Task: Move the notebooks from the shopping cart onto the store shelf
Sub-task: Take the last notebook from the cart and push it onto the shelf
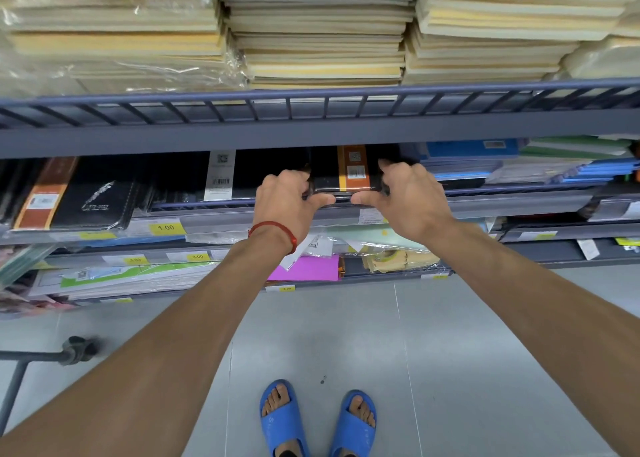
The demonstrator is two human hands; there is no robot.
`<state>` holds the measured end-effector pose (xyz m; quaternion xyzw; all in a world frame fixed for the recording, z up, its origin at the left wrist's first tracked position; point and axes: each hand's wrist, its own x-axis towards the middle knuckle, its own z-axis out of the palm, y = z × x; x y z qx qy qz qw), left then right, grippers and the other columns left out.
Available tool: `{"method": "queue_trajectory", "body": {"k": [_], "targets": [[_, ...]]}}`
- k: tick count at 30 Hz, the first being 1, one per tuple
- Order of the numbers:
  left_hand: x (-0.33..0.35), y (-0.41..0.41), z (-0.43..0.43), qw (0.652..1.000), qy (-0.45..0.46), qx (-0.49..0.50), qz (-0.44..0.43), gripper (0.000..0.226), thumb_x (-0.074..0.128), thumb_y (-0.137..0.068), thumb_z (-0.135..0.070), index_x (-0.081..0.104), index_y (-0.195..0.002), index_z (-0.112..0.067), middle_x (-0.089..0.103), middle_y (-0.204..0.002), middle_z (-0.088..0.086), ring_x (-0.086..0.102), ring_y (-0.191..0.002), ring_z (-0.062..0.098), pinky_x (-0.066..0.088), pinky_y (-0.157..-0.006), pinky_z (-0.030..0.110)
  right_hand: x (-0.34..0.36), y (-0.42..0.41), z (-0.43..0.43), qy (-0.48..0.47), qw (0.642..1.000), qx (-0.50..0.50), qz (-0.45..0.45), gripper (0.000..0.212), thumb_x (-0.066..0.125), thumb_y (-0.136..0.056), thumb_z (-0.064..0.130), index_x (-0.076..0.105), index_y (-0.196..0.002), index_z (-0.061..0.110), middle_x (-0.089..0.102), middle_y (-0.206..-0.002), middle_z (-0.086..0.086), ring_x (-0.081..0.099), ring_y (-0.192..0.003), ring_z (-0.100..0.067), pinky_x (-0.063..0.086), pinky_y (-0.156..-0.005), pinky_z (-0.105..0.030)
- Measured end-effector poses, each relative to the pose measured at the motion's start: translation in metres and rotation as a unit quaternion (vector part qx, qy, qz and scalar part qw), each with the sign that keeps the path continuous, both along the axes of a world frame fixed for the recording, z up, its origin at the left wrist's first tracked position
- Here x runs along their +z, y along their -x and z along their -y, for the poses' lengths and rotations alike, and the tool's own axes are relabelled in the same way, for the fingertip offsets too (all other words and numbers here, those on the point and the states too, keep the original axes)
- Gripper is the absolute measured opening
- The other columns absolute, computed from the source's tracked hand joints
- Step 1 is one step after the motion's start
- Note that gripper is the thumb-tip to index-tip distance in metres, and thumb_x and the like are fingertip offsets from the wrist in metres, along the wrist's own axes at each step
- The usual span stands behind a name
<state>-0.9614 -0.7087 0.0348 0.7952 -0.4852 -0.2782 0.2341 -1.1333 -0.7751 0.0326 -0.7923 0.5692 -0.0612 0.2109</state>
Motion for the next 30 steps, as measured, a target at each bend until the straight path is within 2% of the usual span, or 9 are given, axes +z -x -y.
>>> {"method": "queue_trajectory", "body": {"k": [3,6,10,12,14,17,21,26,30], "targets": [[-0.002,0.001,0.001,1.0,0.011,0.018,-0.011,0.049,0.077,-0.08,-0.041,0.044,-0.059,-0.012,0.043,-0.063,-0.002,0.038,-0.081,0.021,0.032,-0.066,0.027,0.002,-0.001,-0.002,0.005,1.0,-0.018,0.011,0.045,0.072,-0.079,0.061,0.055,-0.087,0.02,0.063,-0.073,-0.002,0.053,-0.074,-0.026,0.035,-0.065,-0.032],[-0.009,0.002,-0.003,1.0,0.028,-0.009,0.004,0.044,0.071,-0.086,-0.042,0.045,-0.065,-0.013,0.053,-0.067,0.004,0.047,-0.08,0.031,0.043,-0.069,0.037,0.001,-0.001,-0.01,0.023,0.999,-0.024,0.021,0.046,0.068,-0.081,0.062,0.058,-0.091,0.018,0.064,-0.075,0.0,0.055,-0.074,-0.025,0.038,-0.064,-0.032],[-0.017,-0.002,-0.011,0.998,0.036,-0.051,-0.009,0.033,0.054,-0.098,-0.036,0.055,-0.108,-0.005,0.068,-0.108,0.019,0.061,-0.102,0.036,0.052,-0.089,0.044,0.005,0.005,-0.02,-0.001,1.0,0.011,0.025,0.049,0.054,-0.096,0.049,0.054,-0.129,0.012,0.067,-0.093,-0.005,0.065,-0.089,-0.029,0.049,-0.071,-0.036],[-0.021,-0.006,-0.009,0.997,0.043,-0.055,-0.011,0.028,0.052,-0.1,-0.033,0.054,-0.108,-0.006,0.068,-0.103,0.019,0.062,-0.096,0.038,0.053,-0.087,0.047,0.006,0.008,-0.021,-0.023,0.999,0.024,0.04,0.056,0.05,-0.102,0.04,0.041,-0.147,0.007,0.069,-0.111,-0.014,0.066,-0.101,-0.032,0.054,-0.084,-0.042],[-0.023,-0.008,-0.007,0.997,0.058,-0.052,-0.011,0.023,0.053,-0.099,-0.031,0.055,-0.097,-0.008,0.067,-0.088,0.013,0.061,-0.084,0.034,0.053,-0.081,0.044,0.004,0.011,-0.02,-0.039,0.998,0.019,0.05,0.056,0.051,-0.103,0.031,0.035,-0.152,0.008,0.067,-0.123,-0.018,0.064,-0.109,-0.033,0.053,-0.094,-0.044],[-0.025,-0.006,-0.005,0.997,0.066,-0.047,0.001,0.022,0.054,-0.099,-0.028,0.055,-0.09,-0.009,0.066,-0.08,0.011,0.059,-0.078,0.033,0.053,-0.076,0.042,0.0,0.012,-0.014,-0.055,0.996,-0.01,0.073,0.054,0.058,-0.101,0.024,0.042,-0.15,0.01,0.06,-0.138,-0.017,0.057,-0.126,-0.032,0.046,-0.108,-0.041],[-0.027,-0.006,-0.003,0.997,0.065,-0.035,0.013,0.024,0.055,-0.099,-0.03,0.06,-0.092,-0.007,0.068,-0.084,0.013,0.06,-0.082,0.032,0.053,-0.078,0.041,-0.001,0.013,-0.005,-0.058,0.995,0.003,0.079,0.056,0.063,-0.098,0.03,0.047,-0.146,0.004,0.063,-0.135,-0.016,0.057,-0.126,-0.031,0.045,-0.11,-0.041],[-0.026,-0.003,-0.001,0.997,0.067,-0.026,0.03,0.027,0.056,-0.099,-0.031,0.065,-0.102,-0.006,0.072,-0.097,0.015,0.062,-0.096,0.034,0.052,-0.086,0.04,-0.006,0.01,0.001,0.002,0.999,0.021,0.036,0.027,0.06,-0.099,0.029,0.064,-0.114,0.007,0.074,-0.1,-0.016,0.067,-0.095,-0.039,0.056,-0.084,-0.048],[-0.026,-0.005,0.001,0.997,0.063,-0.023,0.037,0.028,0.056,-0.098,-0.032,0.066,-0.093,-0.007,0.072,-0.091,0.013,0.06,-0.092,0.034,0.05,-0.082,0.037,-0.007,0.01,0.001,0.007,0.999,0.018,0.045,0.023,0.061,-0.099,0.027,0.066,-0.11,0.007,0.075,-0.098,-0.011,0.068,-0.094,-0.036,0.056,-0.083,-0.045]]}}
